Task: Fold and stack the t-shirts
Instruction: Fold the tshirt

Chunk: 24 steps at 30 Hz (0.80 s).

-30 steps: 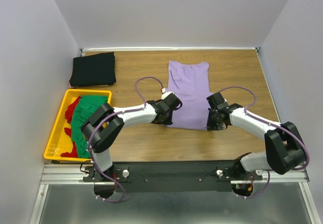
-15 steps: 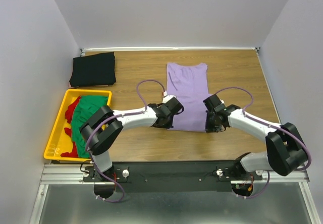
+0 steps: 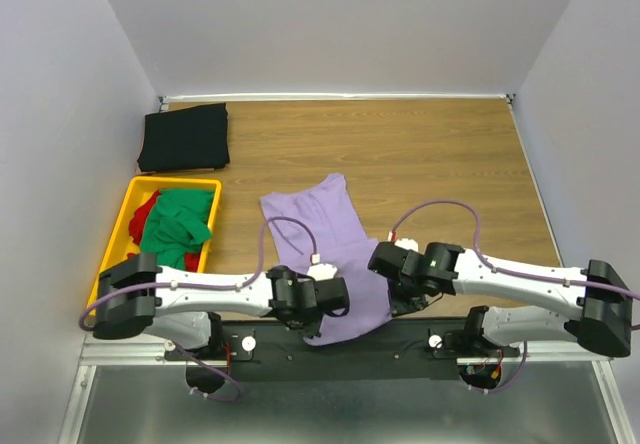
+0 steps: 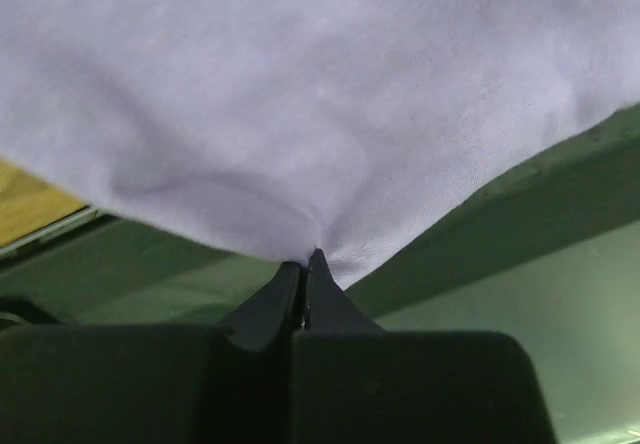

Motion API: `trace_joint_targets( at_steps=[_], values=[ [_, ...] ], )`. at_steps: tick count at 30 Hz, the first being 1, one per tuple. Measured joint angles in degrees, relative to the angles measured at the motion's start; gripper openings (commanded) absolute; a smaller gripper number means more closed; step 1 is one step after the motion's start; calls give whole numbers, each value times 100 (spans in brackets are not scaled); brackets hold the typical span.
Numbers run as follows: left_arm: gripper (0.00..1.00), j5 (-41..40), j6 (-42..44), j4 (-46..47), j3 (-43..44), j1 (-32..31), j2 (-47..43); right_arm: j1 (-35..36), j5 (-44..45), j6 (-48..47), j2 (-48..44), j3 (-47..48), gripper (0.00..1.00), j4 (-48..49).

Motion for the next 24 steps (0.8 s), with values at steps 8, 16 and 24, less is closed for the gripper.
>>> trace_joint_targets(
  at_steps=[8, 16, 24],
  values=[
    [0, -138, 527, -170, 50, 2105, -1167, -560, 389, -446, 800, 2177, 1, -634],
    [0, -197, 1947, -107, 890, 4181, -1233, -1661, 564, -1858, 2446, 4638, 1, -741],
    [0, -7, 3027, 363, 1504, 5517, -695, -2496, 358, -2846, 3665, 6286, 1, -772]
  ],
)
